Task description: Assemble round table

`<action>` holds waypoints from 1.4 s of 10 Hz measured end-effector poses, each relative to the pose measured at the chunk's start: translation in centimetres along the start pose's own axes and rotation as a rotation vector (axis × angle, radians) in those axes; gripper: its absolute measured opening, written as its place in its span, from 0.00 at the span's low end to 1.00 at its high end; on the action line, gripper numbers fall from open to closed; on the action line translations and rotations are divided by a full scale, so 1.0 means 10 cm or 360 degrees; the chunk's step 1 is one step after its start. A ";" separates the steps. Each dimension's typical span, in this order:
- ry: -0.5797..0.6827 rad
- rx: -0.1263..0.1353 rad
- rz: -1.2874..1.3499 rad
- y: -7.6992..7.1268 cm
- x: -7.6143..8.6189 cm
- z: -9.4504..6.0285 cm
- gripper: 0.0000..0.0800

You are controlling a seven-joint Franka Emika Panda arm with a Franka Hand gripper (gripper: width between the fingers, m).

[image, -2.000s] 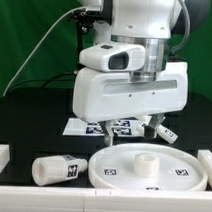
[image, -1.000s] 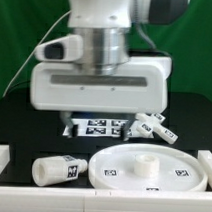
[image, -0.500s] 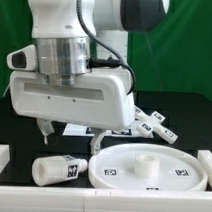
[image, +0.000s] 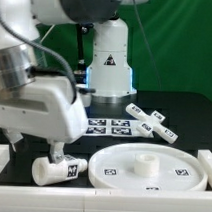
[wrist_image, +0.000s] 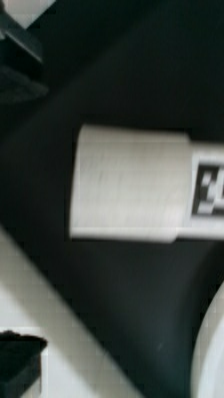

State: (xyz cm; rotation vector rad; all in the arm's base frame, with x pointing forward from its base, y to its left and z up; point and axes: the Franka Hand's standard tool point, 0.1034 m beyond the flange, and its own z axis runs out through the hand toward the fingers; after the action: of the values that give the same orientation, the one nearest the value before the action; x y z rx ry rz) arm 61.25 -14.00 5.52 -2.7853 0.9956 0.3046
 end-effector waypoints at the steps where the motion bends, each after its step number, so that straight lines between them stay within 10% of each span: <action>1: -0.0243 -0.0021 0.0030 0.06 -0.08 0.00 0.81; 6: -0.0825 -0.0088 0.0094 0.24 -0.05 0.10 0.81; 14: -0.0811 -0.0086 0.0118 0.00 -0.24 0.30 0.81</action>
Offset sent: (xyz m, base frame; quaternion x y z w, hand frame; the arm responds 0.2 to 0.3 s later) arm 0.0000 0.0000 0.0000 0.0000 -0.1938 0.0000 0.9810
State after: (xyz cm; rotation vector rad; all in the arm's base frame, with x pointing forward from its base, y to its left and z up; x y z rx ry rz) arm 59.06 -11.86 3.26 -2.5084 0.9632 1.0012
